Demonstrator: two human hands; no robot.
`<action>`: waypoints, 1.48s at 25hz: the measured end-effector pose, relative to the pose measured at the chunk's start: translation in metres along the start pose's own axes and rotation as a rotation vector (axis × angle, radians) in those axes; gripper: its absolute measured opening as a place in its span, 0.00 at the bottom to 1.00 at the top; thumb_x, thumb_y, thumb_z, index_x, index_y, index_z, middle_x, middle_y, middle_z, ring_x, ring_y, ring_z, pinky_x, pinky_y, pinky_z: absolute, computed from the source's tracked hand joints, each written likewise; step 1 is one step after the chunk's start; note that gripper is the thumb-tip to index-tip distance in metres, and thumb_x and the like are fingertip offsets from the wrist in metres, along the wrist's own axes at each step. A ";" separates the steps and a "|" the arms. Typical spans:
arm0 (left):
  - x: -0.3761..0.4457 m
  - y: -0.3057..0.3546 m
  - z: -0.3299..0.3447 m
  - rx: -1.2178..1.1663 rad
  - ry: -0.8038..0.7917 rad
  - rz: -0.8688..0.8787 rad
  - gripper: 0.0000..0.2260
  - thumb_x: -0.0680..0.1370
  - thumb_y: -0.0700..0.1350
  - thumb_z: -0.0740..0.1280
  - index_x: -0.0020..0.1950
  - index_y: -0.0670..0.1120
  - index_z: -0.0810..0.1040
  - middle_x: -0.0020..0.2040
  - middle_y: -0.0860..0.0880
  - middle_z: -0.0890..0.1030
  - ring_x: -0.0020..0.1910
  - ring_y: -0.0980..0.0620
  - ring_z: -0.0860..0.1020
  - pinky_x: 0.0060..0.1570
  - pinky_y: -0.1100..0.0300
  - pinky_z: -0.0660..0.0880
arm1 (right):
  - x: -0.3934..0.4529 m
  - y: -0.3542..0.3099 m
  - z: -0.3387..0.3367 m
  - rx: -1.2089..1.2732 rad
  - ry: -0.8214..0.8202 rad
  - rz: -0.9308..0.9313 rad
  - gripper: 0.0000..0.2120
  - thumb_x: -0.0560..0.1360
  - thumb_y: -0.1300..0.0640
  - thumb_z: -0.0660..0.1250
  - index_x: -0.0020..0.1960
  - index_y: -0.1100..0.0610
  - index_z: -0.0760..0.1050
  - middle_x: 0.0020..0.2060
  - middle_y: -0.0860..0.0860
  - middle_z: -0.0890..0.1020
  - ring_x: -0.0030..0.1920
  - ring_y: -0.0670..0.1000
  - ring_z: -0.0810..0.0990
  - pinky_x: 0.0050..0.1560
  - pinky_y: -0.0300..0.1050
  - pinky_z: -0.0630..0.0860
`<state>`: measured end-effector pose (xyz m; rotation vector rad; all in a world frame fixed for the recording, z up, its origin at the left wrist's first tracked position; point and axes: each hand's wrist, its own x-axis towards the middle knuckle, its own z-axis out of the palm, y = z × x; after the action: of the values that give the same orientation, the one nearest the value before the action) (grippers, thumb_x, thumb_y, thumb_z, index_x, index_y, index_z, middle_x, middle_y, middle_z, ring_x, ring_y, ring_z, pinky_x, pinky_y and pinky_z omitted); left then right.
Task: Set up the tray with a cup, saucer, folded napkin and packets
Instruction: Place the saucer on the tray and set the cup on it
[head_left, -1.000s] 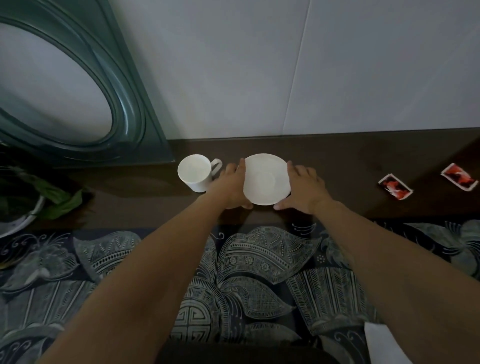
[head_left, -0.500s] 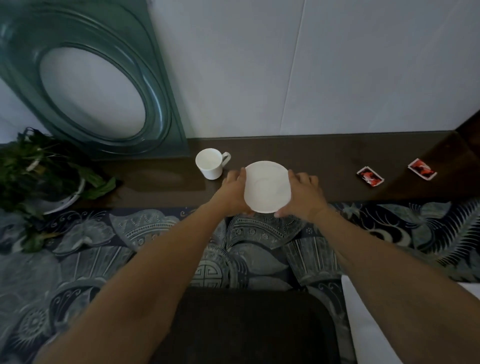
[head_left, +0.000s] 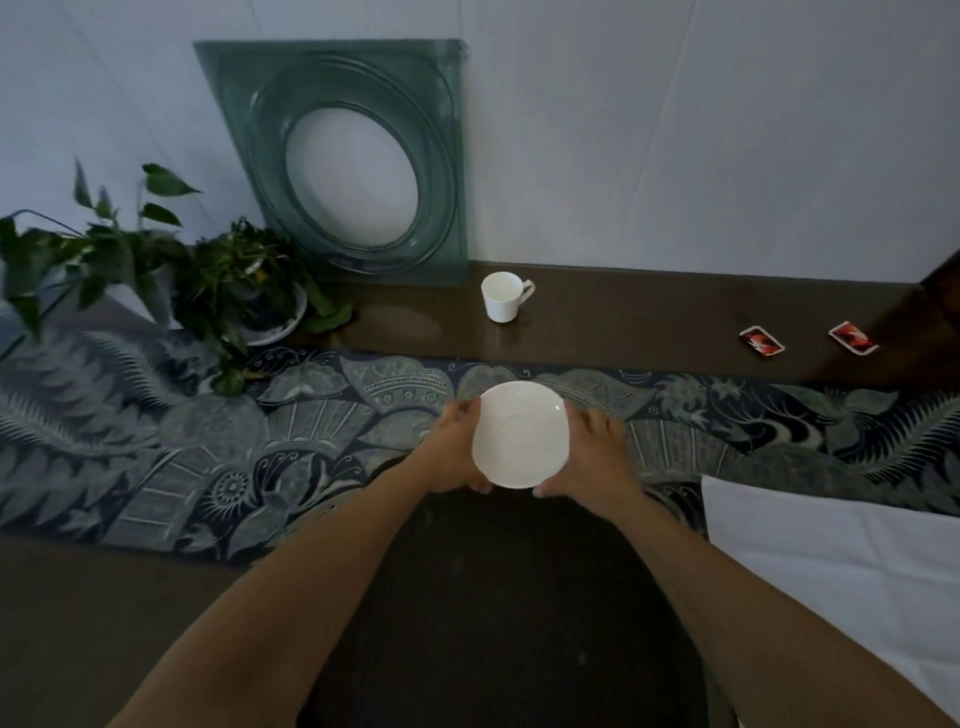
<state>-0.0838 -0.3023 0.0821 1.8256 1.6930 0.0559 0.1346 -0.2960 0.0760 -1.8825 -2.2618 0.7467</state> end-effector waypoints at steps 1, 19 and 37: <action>-0.014 -0.011 0.002 -0.007 0.001 -0.007 0.56 0.60 0.50 0.81 0.77 0.52 0.46 0.76 0.45 0.50 0.72 0.39 0.61 0.69 0.41 0.65 | -0.011 -0.010 0.011 -0.004 0.002 -0.001 0.59 0.55 0.41 0.80 0.75 0.49 0.48 0.68 0.54 0.63 0.69 0.58 0.58 0.69 0.58 0.63; -0.095 -0.120 0.079 0.170 -0.053 0.045 0.57 0.62 0.58 0.77 0.78 0.50 0.41 0.74 0.47 0.53 0.73 0.43 0.55 0.72 0.41 0.50 | -0.093 -0.063 0.133 0.015 -0.128 0.194 0.59 0.56 0.43 0.80 0.76 0.49 0.47 0.69 0.52 0.60 0.69 0.56 0.59 0.69 0.55 0.65; -0.095 -0.120 0.086 0.131 -0.033 0.022 0.56 0.61 0.59 0.76 0.77 0.53 0.43 0.74 0.50 0.55 0.72 0.46 0.57 0.71 0.43 0.51 | -0.089 -0.052 0.134 -0.041 -0.163 0.136 0.59 0.58 0.41 0.79 0.77 0.49 0.47 0.70 0.52 0.61 0.69 0.56 0.61 0.67 0.56 0.65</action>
<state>-0.1680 -0.4287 -0.0061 1.9300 1.6885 -0.0775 0.0575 -0.4264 0.0017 -2.0836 -2.2752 0.9103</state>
